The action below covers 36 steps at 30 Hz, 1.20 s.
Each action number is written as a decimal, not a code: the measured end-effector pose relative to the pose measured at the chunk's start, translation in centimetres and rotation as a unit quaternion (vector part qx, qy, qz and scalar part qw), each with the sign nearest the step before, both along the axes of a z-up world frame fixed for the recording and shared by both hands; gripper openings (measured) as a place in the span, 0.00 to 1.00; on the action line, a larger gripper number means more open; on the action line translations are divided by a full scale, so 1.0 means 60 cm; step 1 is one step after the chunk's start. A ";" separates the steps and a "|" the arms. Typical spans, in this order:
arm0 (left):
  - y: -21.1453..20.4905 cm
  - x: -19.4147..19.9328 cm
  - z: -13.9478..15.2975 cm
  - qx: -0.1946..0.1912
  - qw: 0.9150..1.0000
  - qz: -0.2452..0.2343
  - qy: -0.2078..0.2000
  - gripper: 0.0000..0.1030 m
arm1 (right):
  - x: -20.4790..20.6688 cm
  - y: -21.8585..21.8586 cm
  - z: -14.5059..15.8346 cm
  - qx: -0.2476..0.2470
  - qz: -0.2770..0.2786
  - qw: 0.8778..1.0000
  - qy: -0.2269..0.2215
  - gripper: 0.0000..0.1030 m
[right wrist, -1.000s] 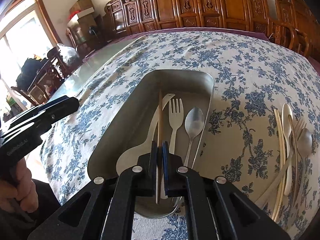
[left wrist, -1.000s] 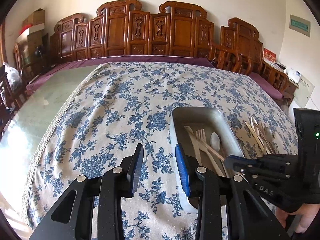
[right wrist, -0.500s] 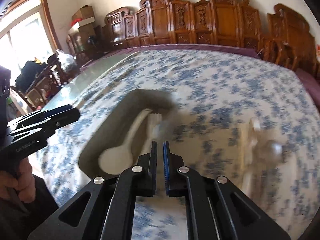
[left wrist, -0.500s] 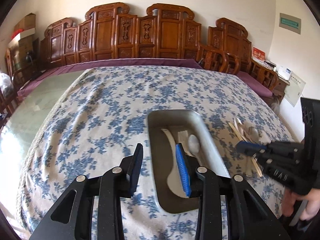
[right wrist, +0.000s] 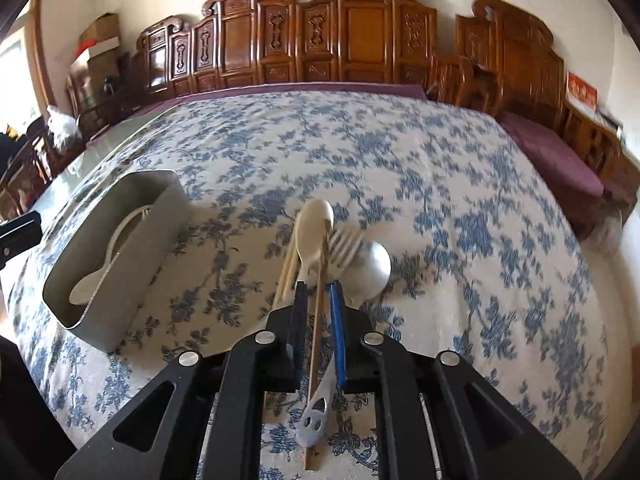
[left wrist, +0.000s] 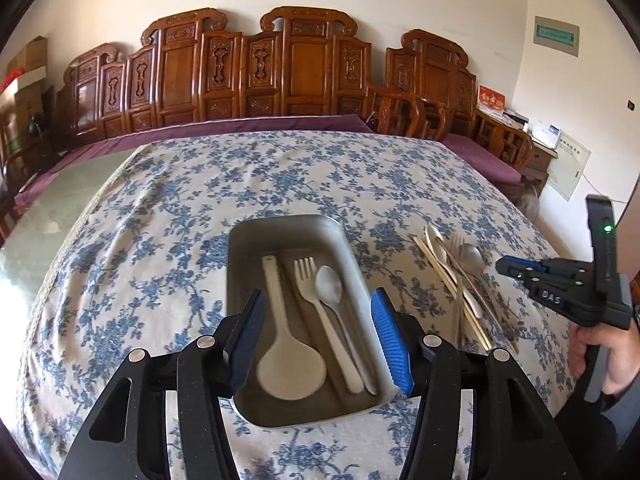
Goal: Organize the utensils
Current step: 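Grasp another wooden chopstick from the pile with the right tool, then grasp the metal fork with the left tool while the right tool holds the chopstick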
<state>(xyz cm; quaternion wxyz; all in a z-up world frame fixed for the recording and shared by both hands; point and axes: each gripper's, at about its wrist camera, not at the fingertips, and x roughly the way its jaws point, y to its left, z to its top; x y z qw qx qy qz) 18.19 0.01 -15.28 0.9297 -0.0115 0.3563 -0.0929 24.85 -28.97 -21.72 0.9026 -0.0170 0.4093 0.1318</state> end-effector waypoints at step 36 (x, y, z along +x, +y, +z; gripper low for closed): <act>-0.144 -0.030 -0.028 0.057 0.994 -0.092 0.014 0.51 | -0.010 -0.039 -0.006 0.047 0.007 0.999 -0.012 0.06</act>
